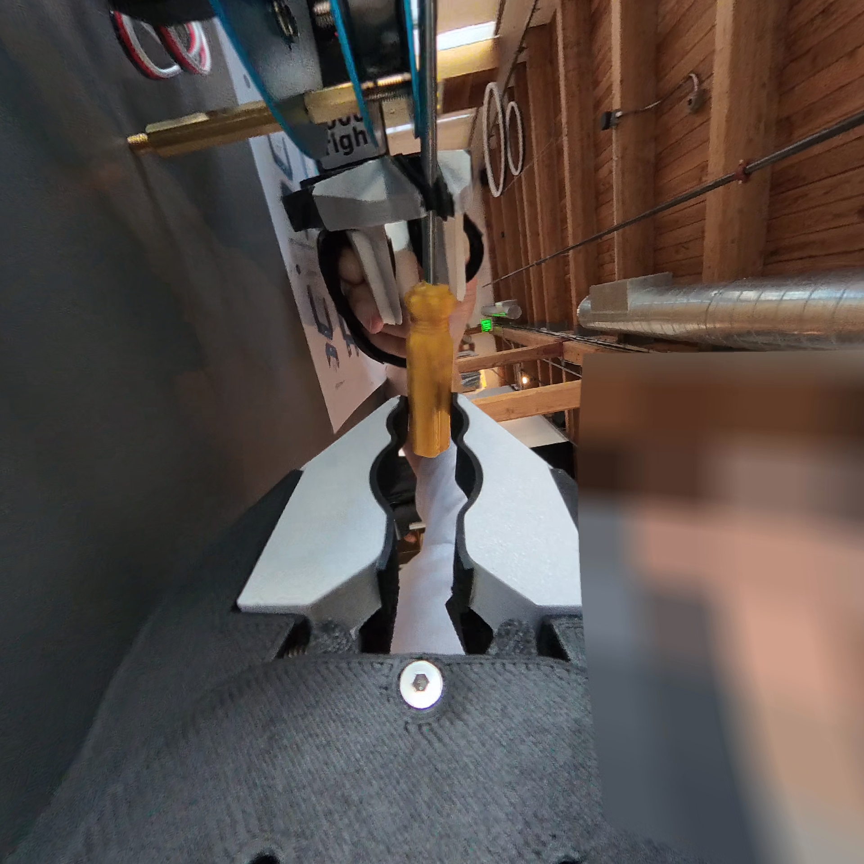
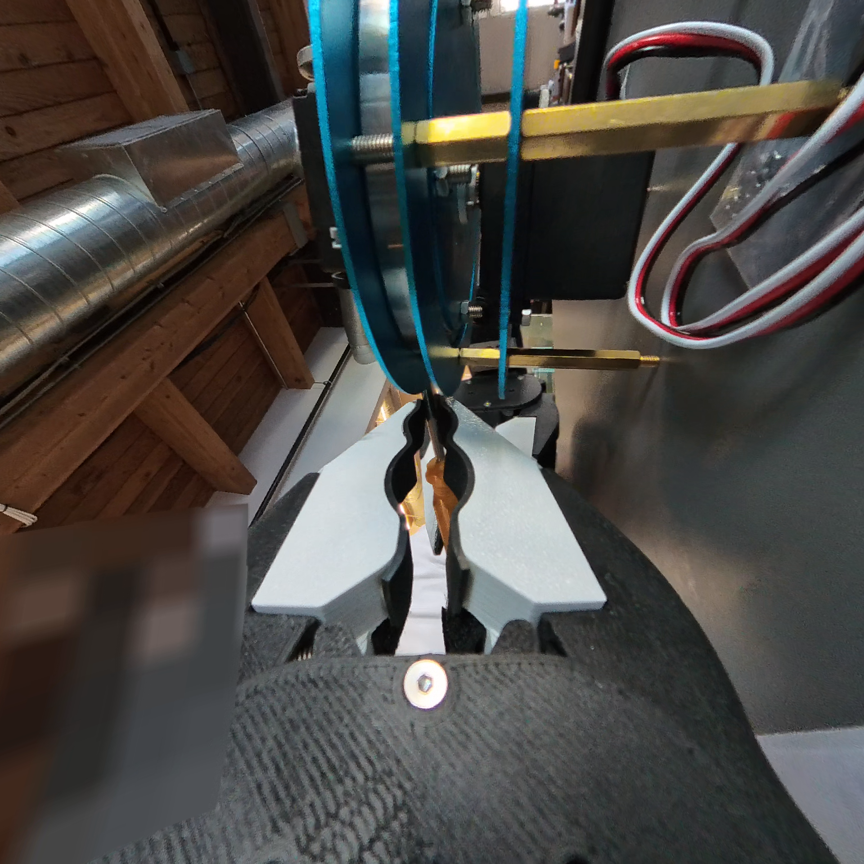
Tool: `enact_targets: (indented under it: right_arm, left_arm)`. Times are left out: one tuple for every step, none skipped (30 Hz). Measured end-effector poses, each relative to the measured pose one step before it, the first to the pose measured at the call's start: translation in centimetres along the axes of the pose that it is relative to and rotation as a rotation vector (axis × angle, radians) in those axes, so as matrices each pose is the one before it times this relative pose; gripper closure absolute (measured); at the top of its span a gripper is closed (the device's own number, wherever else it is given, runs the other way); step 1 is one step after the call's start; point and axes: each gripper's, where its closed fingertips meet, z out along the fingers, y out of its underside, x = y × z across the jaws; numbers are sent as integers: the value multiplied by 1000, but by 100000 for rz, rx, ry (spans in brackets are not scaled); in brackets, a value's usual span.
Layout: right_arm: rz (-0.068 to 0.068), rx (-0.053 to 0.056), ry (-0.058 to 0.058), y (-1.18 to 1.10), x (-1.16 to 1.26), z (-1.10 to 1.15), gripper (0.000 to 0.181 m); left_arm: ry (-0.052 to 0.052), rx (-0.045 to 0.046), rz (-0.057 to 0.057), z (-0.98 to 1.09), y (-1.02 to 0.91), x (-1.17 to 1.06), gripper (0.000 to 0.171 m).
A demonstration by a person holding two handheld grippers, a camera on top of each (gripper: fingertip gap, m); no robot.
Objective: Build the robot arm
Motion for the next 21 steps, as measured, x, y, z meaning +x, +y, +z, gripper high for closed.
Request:
enact_targets:
  right_arm:
    - [24,57,-424,-6,8,40,178]
    - [180,-113,-422,11,-8,50,178]
    - [523,-66,-343,-11,-12,51,178]
    - [47,185,-311,-14,-17,50,178]
    - [-191,215,-188,-8,-26,41,178]
    - [-181,28,46,-5,25,30,178]
    - [109,-34,-54,2,30,16,178]
    - [510,-5,-406,1,3,14,178]
    - [659,135,-467,-13,3,12,178]
    - [295,160,-177,-12,7,14,178]
    - [-472,72,216,-22,33,12,178]
    - [-621,52,401,-22,9,17,178]
    - [-928,99,711,-4,9,-1,178]
    - [-1366,364,908,-4,13,-7,178]
    - [-1645,300,1187,-4,20,-10,178]
    - [-1789,399,1305,-7,19,-44,178]
    - [-1570,728,990,-44,-58,-64,178]
    - [-1707,486,1192,-2,-47,-66,178]
    - [-2009,496,1741,-33,18,-87,179]
    - [-2535,692,1831,-72,23,-116,179]
    - [-2344,504,1884,-35,15,-87,178]
  left_arm:
    - [-2609,-708,-29,-115,18,-17,155]
    - [-2789,-1126,142,-118,21,-25,155]
    - [-2664,-1156,26,-118,12,-3,156]
    - [-2320,-809,-406,-101,-13,27,156]
    - [-2249,-572,-492,-61,3,11,156]
    - [-2598,-617,-305,-63,10,-90,156]
    - [-2696,-629,-261,-50,5,-106,156]
    - [-2419,-564,64,-43,3,-47,156]
    - [-2605,-635,140,-39,2,-57,156]
    - [-2738,-1009,162,-39,4,-88,156]
    - [-2674,-1140,84,-41,10,-92,156]
    - [-2319,-986,-91,-23,-1,-55,156]
    - [-2373,-772,-524,-18,6,-36,156]
    - [-2419,-627,-430,-9,-5,-14,156]
    - [-2717,-754,129,-9,10,-34,156]
    - [-2648,-840,270,-17,-6,-2,156]
    - [-1945,-778,18,-3,-5,90,156]
    - [-1628,-703,-293,5,-7,97,156]
    - [-1690,-669,-319,16,-16,75,156]
    - [-2109,-719,80,18,-6,-37,156]
    - [-2088,-825,216,17,-11,-61,156]
